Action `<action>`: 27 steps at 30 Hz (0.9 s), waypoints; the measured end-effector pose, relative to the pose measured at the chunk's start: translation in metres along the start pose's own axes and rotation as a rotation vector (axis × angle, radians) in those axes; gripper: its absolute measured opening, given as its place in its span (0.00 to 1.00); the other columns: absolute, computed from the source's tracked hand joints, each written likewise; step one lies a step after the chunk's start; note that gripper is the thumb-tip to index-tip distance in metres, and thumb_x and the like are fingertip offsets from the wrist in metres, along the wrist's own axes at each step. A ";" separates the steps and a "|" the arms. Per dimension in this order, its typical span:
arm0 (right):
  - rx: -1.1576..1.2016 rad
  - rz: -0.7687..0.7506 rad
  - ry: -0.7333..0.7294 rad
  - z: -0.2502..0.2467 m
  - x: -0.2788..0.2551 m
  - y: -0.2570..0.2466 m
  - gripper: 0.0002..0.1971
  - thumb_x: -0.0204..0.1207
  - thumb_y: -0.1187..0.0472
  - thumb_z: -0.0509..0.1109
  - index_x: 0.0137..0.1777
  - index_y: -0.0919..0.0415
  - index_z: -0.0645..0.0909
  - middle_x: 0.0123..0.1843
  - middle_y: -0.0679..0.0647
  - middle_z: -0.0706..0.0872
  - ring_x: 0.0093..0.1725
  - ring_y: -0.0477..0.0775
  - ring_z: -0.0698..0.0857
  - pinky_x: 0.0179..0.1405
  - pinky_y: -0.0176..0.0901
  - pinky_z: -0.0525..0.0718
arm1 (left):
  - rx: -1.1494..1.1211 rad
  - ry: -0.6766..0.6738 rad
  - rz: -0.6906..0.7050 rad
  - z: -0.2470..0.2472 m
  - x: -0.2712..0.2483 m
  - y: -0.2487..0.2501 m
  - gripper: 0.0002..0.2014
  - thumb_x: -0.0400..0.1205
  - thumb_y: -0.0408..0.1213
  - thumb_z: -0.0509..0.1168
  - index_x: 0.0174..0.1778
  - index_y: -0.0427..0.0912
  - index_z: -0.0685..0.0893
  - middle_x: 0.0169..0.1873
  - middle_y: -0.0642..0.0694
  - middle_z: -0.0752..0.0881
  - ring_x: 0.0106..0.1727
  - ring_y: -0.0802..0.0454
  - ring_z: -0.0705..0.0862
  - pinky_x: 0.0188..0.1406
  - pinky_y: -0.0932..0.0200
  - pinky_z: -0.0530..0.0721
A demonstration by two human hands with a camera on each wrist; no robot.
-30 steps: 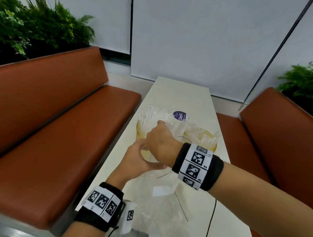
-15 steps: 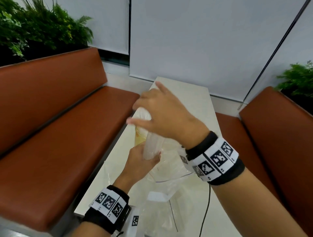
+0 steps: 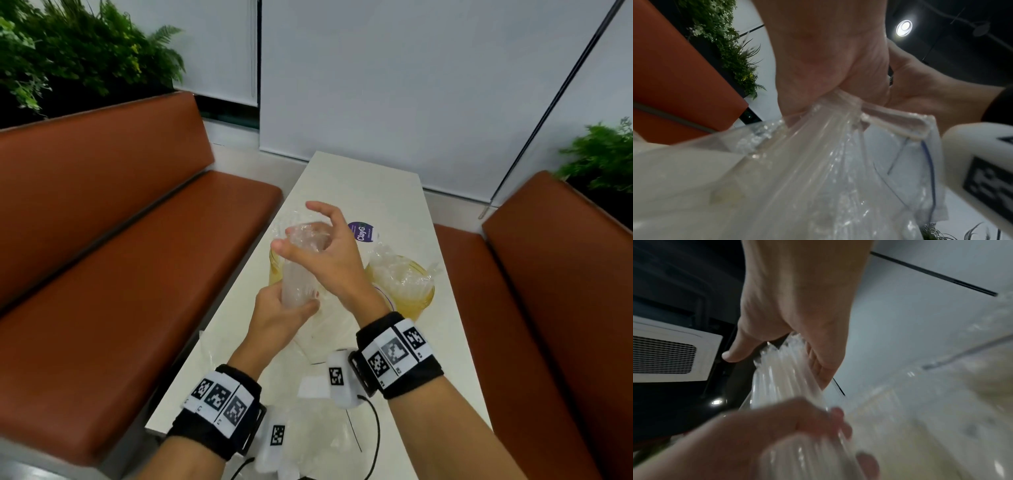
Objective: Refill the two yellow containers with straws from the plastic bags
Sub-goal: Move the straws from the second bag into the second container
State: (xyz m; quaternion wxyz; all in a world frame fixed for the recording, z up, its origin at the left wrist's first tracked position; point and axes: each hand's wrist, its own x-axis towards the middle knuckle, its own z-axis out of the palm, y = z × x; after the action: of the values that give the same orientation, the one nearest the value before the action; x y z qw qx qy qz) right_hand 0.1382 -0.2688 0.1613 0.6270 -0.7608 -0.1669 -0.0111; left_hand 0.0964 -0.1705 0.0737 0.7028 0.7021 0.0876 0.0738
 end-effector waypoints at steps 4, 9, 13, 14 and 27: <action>0.089 0.191 -0.044 0.017 -0.012 0.028 0.26 0.60 0.53 0.88 0.57 0.54 0.85 0.47 0.55 0.94 0.49 0.53 0.94 0.58 0.59 0.90 | -0.014 -0.038 -0.008 0.000 0.001 0.002 0.18 0.76 0.33 0.78 0.62 0.43 0.87 0.48 0.48 0.94 0.49 0.55 0.93 0.49 0.58 0.92; 0.094 0.164 0.014 0.019 -0.010 0.012 0.05 0.73 0.65 0.77 0.46 0.58 0.85 0.32 0.58 0.90 0.32 0.53 0.89 0.45 0.51 0.91 | -0.004 -0.127 0.016 -0.005 -0.001 -0.007 0.26 0.68 0.36 0.85 0.61 0.42 0.87 0.49 0.47 0.94 0.51 0.51 0.93 0.51 0.55 0.91; 0.174 -0.016 0.072 -0.005 0.001 -0.039 0.06 0.76 0.70 0.76 0.44 0.60 0.83 0.30 0.56 0.85 0.28 0.55 0.84 0.33 0.45 0.86 | 0.183 -0.186 0.050 -0.010 0.000 -0.007 0.33 0.59 0.53 0.88 0.59 0.52 0.88 0.54 0.56 0.92 0.55 0.57 0.89 0.54 0.59 0.85; 0.203 -0.074 0.092 -0.015 0.003 -0.056 0.06 0.76 0.72 0.75 0.45 0.62 0.83 0.30 0.56 0.84 0.28 0.56 0.83 0.33 0.46 0.85 | 0.214 -0.189 0.054 -0.011 0.000 -0.008 0.34 0.57 0.54 0.88 0.59 0.53 0.88 0.55 0.58 0.90 0.56 0.58 0.87 0.52 0.61 0.84; 0.114 -0.444 0.587 -0.159 0.066 -0.059 0.17 0.78 0.63 0.74 0.59 0.77 0.78 0.46 0.63 0.85 0.38 0.58 0.85 0.39 0.55 0.88 | 0.301 -0.151 0.155 -0.021 0.006 -0.004 0.15 0.74 0.34 0.80 0.55 0.52 0.90 0.57 0.59 0.89 0.49 0.63 0.90 0.45 0.66 0.85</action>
State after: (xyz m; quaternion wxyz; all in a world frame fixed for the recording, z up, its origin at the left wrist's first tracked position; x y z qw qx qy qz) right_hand 0.2149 -0.3963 0.2664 0.6717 -0.6344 -0.1413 -0.3555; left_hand 0.0971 -0.1490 0.0692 0.5863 0.8077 -0.0097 0.0611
